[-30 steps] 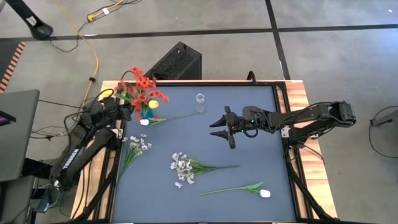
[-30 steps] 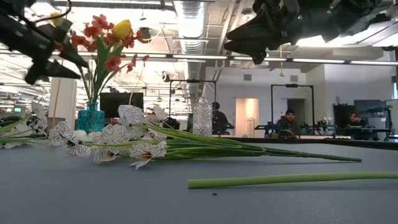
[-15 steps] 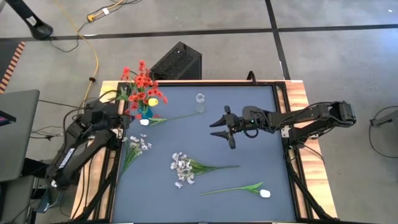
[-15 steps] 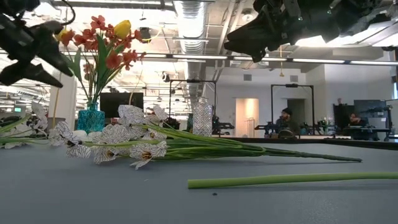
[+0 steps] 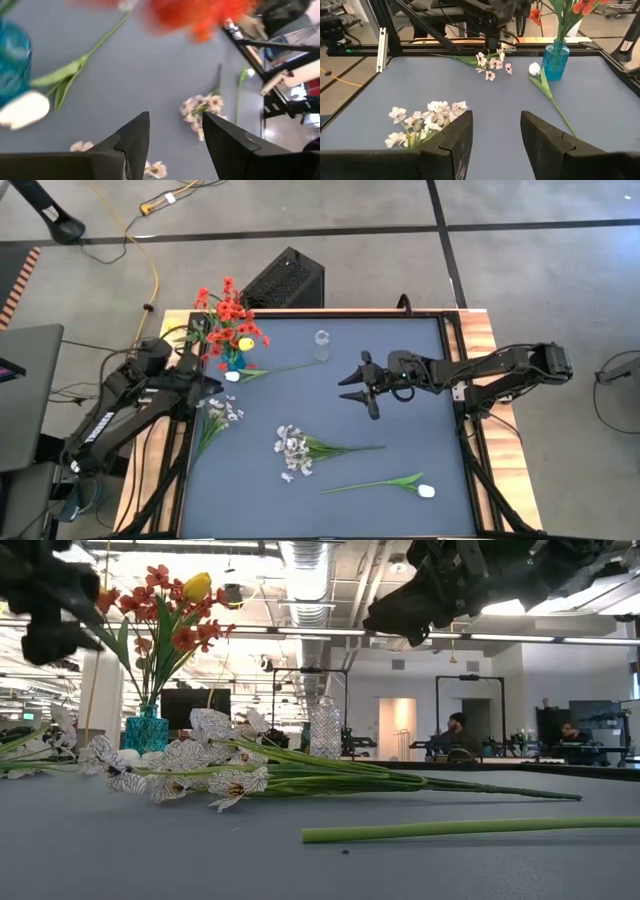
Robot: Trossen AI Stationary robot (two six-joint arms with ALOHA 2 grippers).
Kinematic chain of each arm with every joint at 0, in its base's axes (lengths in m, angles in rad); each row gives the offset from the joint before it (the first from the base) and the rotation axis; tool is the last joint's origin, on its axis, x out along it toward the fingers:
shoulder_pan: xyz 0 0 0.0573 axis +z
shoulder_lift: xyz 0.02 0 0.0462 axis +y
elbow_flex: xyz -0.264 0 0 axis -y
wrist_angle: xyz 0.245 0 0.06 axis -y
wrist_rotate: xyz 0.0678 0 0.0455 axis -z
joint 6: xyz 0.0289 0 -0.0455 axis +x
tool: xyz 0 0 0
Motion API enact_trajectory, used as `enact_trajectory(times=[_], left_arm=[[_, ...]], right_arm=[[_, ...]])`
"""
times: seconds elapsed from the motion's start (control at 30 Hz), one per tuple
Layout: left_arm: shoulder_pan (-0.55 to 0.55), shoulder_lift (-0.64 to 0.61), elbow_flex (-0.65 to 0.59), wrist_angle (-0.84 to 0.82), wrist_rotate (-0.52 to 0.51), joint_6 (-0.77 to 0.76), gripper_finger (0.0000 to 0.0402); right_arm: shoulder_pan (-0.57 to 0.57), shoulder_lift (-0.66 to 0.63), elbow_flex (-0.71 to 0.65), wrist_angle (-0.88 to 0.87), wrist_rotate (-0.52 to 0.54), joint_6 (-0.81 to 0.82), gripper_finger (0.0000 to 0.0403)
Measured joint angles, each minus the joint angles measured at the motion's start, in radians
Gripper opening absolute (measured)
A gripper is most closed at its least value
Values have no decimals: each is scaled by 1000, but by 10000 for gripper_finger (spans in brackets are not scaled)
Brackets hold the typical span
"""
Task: Sort flowers into vase by color
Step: Put the right white flowers into the transparent vase
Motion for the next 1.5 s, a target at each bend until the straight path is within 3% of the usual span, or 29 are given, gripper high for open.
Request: enact_trajectory(times=[0.33, 0.67, 0.87, 1.07, 1.17, 1.5], left_arm=[[-45, 0, 256, 102, 60, -35, 159], [-45, 2, 262, 241, 105, -56, 159], [-47, 2, 116, 432, 148, -80, 159], [-103, 0, -97, 900, 355, -251, 159], [-160, 0, -132, 1026, 351, -301, 159], [-401, 34, -132, 1103, 162, -282, 159]], right_arm=[[-34, 0, 51, -35, 0, 3, 191], [4, 2, 152, -277, 0, 34, 191], [39, 2, 155, -343, -1, 87, 191], [96, 3, 155, -421, 0, 120, 191], [124, 3, 155, -432, -1, 162, 191], [153, 3, 155, -439, -1, 188, 191]])
